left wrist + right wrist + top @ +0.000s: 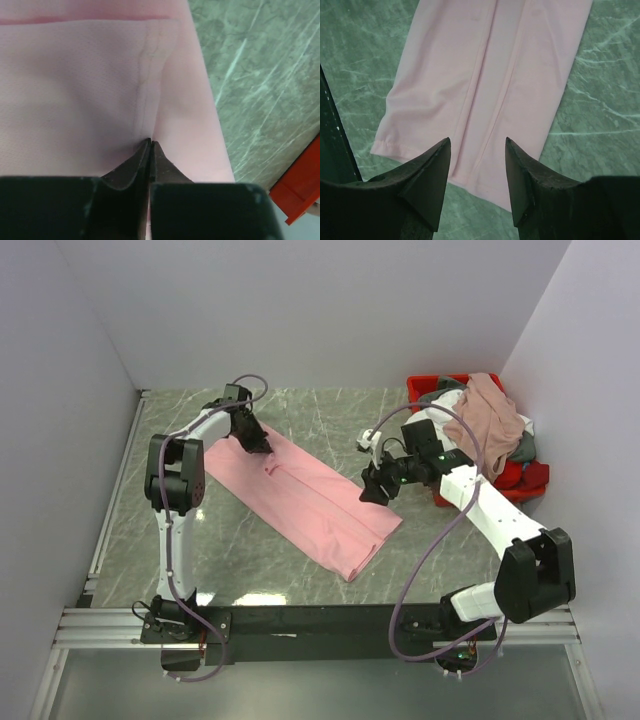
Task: Fold and stack the t-shirts
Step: Fold the tshirt
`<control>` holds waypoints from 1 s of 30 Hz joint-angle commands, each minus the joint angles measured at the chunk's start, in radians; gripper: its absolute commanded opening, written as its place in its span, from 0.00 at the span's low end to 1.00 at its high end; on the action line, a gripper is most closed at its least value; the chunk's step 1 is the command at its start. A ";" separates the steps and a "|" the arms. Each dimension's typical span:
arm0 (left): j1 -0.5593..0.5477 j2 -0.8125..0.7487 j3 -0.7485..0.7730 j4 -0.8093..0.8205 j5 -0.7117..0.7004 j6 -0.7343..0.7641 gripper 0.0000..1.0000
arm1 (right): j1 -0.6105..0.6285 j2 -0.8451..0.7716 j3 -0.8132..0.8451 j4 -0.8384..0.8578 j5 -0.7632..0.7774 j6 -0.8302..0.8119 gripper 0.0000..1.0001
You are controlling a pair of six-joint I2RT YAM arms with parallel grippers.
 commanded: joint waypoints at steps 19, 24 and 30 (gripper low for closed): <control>0.234 -0.782 -0.641 0.258 -0.107 -0.028 0.60 | -0.116 0.355 0.208 -0.187 0.184 -0.105 0.61; 0.350 -0.775 -0.783 0.255 -0.084 -0.042 0.57 | -0.116 0.452 0.243 -0.221 0.159 -0.074 0.62; 0.378 -0.595 -0.735 0.232 -0.062 -0.028 0.48 | -0.110 0.524 0.273 -0.267 0.150 -0.065 0.60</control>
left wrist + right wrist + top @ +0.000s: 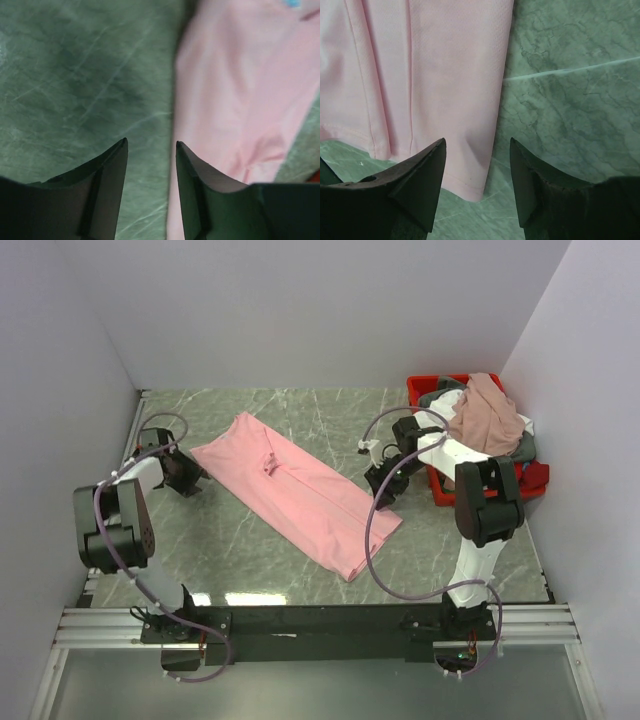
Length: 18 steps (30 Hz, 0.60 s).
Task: Fold and stack the t-shirts
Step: Fold the tshirt
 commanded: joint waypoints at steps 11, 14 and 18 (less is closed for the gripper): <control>0.009 0.338 0.342 -0.099 -0.025 -0.015 0.44 | 0.006 0.041 0.046 -0.068 -0.048 0.009 0.51; 0.009 0.419 0.434 -0.127 -0.014 0.007 0.40 | 0.007 0.037 0.037 -0.067 -0.052 0.006 0.49; 0.009 0.543 0.575 -0.194 0.002 0.040 0.22 | 0.007 0.047 0.055 -0.082 -0.052 0.004 0.43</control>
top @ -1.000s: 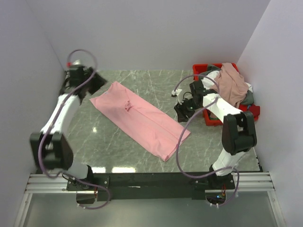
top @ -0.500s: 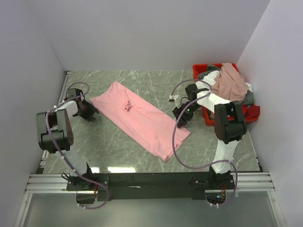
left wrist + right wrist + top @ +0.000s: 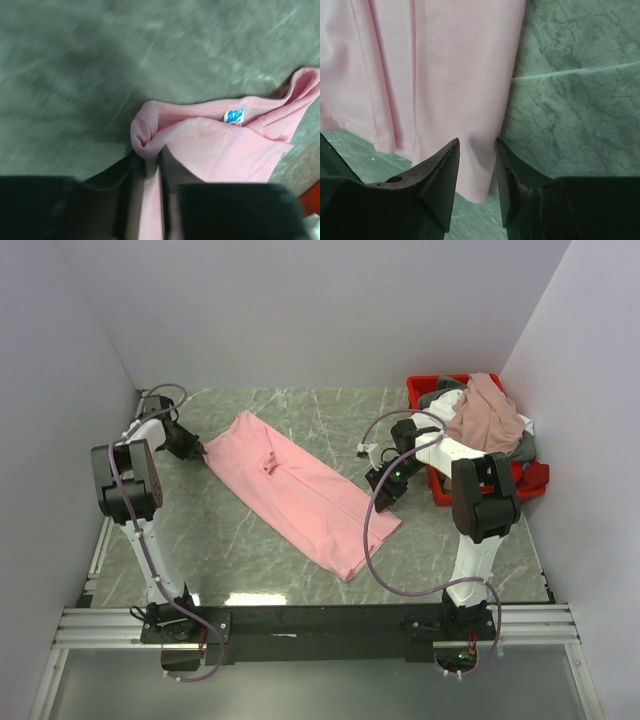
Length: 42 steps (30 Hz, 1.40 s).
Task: Fold and stack the t-shirts
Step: Fold the tshirt
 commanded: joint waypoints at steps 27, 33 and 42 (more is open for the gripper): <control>0.024 -0.124 0.361 0.009 0.001 0.188 0.73 | 0.751 -0.466 -0.387 0.509 0.150 -0.351 0.63; 0.070 -0.468 0.024 0.060 0.033 0.162 0.76 | 0.876 -0.370 -0.370 0.646 0.337 -0.284 0.61; 0.108 -0.821 -0.319 0.049 0.090 0.229 0.76 | 0.939 -0.293 -0.374 0.684 0.391 -0.240 0.57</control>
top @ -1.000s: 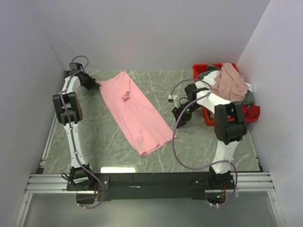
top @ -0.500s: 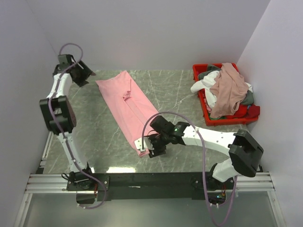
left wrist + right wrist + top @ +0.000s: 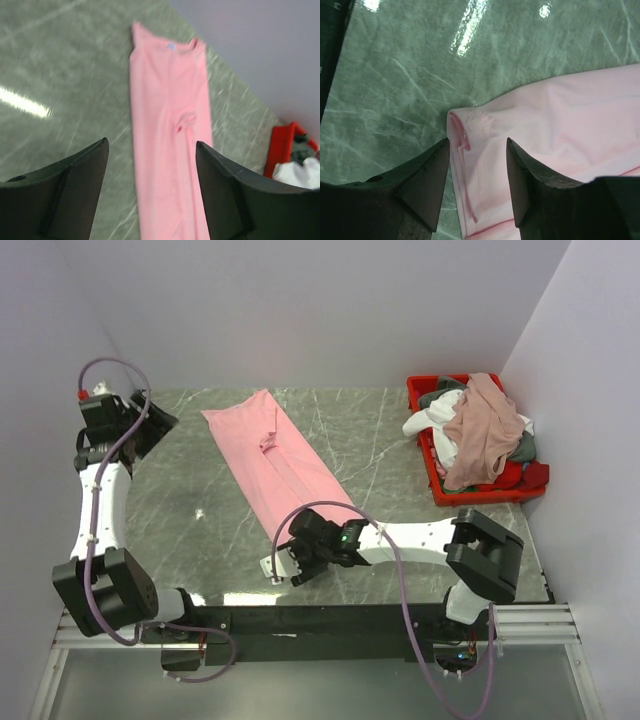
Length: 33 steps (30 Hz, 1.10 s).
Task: Fold and stack the t-shirts
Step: Fold the tshirt
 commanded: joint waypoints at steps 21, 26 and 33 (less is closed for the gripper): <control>0.003 -0.344 -0.383 -0.058 0.133 0.075 0.76 | 0.132 0.098 0.069 0.020 0.097 0.063 0.20; 0.004 -0.337 -0.497 0.007 0.219 0.025 0.75 | 0.134 0.054 0.074 -0.016 0.065 0.070 0.33; -0.002 -0.266 -0.563 0.182 0.291 -0.067 0.75 | -0.065 -0.179 0.121 -0.176 -0.122 0.045 0.53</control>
